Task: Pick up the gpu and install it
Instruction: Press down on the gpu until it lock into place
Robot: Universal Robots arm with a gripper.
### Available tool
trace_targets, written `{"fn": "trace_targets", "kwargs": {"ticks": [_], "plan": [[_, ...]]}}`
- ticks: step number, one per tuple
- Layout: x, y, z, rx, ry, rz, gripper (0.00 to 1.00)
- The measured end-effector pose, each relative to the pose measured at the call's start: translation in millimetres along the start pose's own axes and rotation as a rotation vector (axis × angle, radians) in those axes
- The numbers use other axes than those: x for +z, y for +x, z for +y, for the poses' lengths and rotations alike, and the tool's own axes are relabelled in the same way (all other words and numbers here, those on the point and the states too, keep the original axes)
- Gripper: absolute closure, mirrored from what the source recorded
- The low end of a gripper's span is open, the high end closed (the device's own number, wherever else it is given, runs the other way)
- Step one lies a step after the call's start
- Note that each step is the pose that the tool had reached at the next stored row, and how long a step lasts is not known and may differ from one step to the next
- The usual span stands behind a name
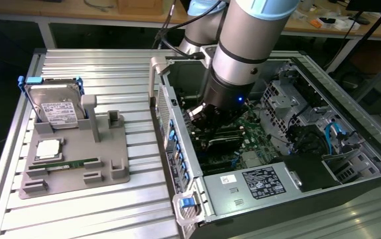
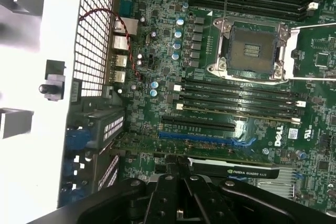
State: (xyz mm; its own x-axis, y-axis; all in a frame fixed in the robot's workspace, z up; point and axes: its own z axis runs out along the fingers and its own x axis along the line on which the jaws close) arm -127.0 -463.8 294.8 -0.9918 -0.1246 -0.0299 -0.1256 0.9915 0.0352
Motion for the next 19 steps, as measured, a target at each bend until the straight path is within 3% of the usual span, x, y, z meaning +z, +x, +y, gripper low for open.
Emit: {"fn": "trace_targets", "kwargs": {"ticks": [6,19], "plan": [[-5.9,-0.2,0.2,0.0,0.0001,-0.0004,0.89],[-9.1,-0.3,0.3,0.0,0.0001,-0.0003,0.89]]}}
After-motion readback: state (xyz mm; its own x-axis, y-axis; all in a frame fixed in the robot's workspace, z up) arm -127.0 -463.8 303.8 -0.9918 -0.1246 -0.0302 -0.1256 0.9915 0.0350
